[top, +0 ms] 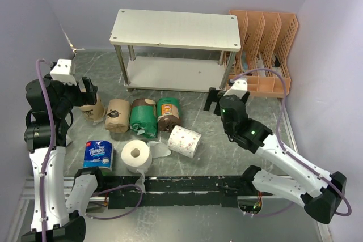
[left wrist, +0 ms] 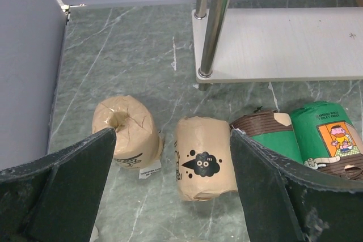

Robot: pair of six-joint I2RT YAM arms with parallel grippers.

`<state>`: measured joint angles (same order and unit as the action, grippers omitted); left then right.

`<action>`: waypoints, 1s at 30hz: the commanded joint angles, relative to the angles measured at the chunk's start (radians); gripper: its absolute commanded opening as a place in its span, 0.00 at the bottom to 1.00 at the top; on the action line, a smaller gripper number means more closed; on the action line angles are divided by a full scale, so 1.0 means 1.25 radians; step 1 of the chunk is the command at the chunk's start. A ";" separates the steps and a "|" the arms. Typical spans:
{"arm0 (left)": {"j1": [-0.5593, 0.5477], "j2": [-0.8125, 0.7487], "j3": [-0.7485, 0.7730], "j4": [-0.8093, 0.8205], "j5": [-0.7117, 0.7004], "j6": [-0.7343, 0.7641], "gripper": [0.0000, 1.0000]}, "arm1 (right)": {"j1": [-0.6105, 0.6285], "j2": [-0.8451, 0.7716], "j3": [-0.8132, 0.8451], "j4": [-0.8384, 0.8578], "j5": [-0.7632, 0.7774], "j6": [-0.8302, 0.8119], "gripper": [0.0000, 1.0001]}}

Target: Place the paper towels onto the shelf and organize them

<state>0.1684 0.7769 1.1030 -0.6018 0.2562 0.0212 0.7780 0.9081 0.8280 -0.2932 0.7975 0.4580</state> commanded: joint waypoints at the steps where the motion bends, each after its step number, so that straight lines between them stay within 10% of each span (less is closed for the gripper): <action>1: 0.010 -0.011 -0.003 0.033 -0.021 0.001 0.94 | -0.003 0.057 0.029 0.026 -0.326 -0.067 0.95; 4: 0.015 -0.011 0.000 0.030 -0.013 0.001 0.94 | 0.025 0.227 0.142 -0.074 -0.422 0.013 0.89; 13: 0.014 -0.020 -0.015 0.038 -0.032 0.008 0.94 | 0.264 0.613 0.515 -0.397 -0.124 0.149 0.89; 30: 0.002 -0.029 -0.014 0.033 -0.046 0.012 0.94 | 0.315 0.728 0.613 -0.603 -0.070 0.275 0.80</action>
<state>0.1730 0.7544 1.0874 -0.5941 0.2070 0.0273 1.1706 1.8099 1.6302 -1.0111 0.6933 0.7536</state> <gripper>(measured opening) 0.936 0.822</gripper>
